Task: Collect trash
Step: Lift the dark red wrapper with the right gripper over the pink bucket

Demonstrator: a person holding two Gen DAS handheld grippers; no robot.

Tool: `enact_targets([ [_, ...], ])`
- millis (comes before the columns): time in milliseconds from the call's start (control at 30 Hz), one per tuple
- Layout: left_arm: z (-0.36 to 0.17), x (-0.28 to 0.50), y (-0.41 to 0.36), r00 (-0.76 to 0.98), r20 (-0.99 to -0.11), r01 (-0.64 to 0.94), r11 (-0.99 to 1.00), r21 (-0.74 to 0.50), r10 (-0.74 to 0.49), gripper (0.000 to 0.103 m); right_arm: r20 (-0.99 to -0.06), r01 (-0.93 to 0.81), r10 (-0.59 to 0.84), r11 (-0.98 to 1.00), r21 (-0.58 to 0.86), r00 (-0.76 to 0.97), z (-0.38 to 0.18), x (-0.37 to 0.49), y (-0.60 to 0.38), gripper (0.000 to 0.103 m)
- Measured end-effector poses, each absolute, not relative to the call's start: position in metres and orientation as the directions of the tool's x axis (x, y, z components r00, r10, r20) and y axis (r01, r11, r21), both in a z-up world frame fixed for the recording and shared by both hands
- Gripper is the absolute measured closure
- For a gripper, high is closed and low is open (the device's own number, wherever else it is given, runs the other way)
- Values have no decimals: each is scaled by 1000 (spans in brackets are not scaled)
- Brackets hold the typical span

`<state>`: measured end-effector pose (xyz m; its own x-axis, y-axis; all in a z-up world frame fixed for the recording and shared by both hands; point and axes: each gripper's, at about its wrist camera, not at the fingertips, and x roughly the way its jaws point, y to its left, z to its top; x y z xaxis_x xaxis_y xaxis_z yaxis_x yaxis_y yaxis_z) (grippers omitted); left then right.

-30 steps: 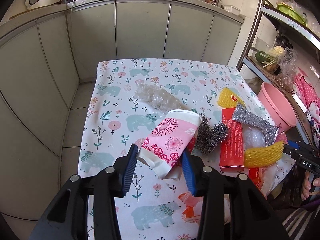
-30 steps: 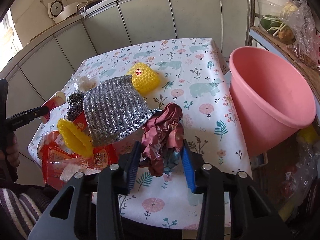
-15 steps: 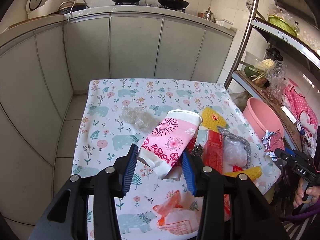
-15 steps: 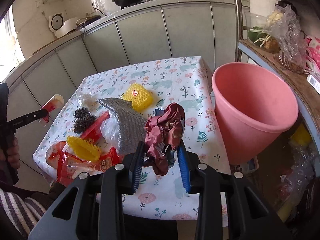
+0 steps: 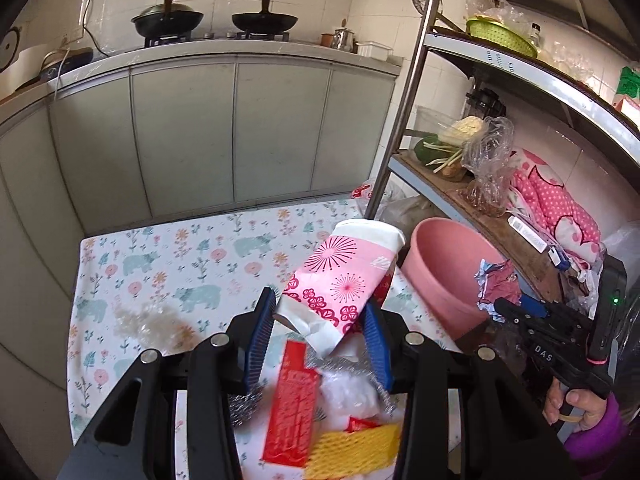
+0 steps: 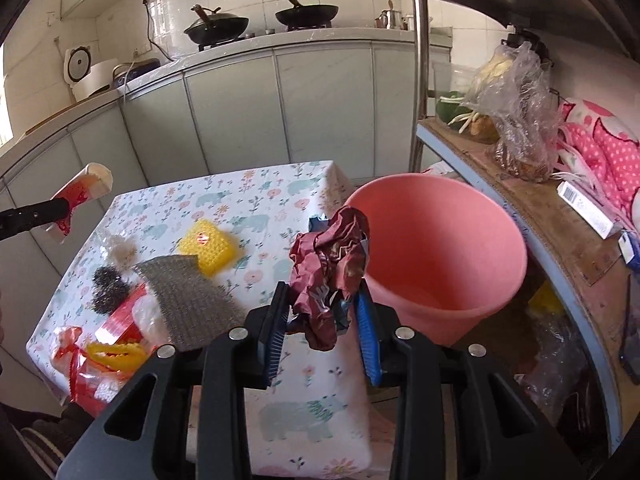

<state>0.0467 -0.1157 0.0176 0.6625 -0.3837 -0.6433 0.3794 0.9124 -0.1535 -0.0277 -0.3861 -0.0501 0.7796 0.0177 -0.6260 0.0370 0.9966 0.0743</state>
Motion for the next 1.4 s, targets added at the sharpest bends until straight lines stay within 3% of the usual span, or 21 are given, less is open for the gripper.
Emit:
enact_targets([
  [567, -8, 96, -297, 599, -665, 523, 846, -98, -447, 60, -659, 269, -172, 962, 48, 732, -73, 18, -460, 69],
  [1400, -88, 123, -359, 490, -777, 547, 833, -78, -395, 60, -722, 344, -210, 938, 40, 659, -113, 45, -485, 69],
])
